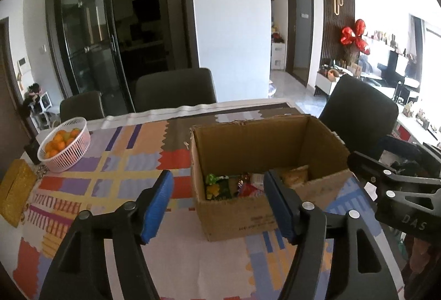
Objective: Organize snacks
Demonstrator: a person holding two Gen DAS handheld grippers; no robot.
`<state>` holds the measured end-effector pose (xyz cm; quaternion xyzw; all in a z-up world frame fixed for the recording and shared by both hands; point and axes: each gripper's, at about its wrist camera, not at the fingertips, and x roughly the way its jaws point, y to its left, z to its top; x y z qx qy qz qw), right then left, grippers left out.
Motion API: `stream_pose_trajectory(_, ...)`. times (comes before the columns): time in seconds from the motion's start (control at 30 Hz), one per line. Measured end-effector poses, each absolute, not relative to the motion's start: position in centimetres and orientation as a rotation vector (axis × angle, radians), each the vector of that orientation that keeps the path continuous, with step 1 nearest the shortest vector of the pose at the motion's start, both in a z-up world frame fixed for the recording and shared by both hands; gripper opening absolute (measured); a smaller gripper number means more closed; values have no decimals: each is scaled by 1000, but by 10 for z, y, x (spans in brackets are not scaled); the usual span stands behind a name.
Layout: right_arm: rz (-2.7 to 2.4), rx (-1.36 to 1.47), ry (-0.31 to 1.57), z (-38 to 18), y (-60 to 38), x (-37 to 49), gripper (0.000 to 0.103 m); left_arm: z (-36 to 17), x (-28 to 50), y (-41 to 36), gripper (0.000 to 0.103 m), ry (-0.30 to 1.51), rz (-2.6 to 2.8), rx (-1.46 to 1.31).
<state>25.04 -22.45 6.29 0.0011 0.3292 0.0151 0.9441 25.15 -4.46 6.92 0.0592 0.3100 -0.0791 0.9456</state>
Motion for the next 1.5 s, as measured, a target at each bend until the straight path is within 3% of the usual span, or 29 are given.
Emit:
stream_pose_trajectory(0.17,22,-13,611,73,-220,222,79,77,223,-42,83,575,-141,130)
stream_pose_trajectory(0.5,3,16,560,76,-227,173,82,83,175,-39,97,546,-150,126)
stream_pose_trajectory(1.5,0,7,521,75,-225,97,82,97,103,-34,103,486,-132,109)
